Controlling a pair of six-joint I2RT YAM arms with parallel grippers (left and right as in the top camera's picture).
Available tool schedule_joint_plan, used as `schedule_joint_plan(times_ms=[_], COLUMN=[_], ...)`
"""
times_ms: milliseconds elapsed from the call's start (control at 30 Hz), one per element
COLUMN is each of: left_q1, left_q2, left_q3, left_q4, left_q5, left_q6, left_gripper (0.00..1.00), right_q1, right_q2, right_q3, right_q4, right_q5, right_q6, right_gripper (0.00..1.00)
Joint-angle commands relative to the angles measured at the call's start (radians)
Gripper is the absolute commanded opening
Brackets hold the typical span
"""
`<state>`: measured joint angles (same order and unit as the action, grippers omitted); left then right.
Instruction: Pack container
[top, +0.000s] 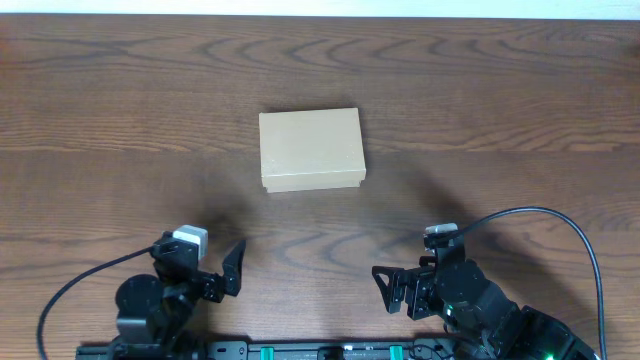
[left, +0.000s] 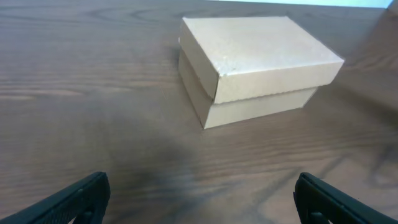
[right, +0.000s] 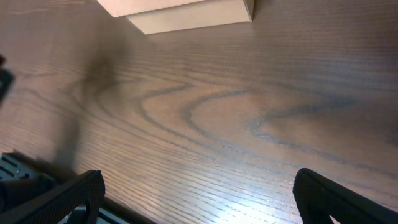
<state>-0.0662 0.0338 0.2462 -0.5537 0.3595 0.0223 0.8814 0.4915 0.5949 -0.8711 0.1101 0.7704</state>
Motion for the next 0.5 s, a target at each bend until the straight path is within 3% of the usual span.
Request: schedule_joint_plan(times_ms=[0,167,467], left_q1=[0.006,0.006,0.006], left_q2=[-0.031,-0.031,-0.029], left_q3=[-0.066,-0.129,-0.130], left_q4=[0.060,0.155,0.163], left_q5=[0.034,0.061,0.052], left_q6=[-0.011,-0.011,0.000], left_gripper=[0.95,0.95,0.95], right_q1=[0.010,0.010,0.010], right_q2=[0.000,0.000,0.000], right_q3=[-0.002,-0.002,-0.002], right_q4=[-0.001,-0.001,-0.001], right_q5=[0.017,0.017,0.017], right_q6=[0.010,0.010,0.010], right_gripper=[0.99,0.99,0.99])
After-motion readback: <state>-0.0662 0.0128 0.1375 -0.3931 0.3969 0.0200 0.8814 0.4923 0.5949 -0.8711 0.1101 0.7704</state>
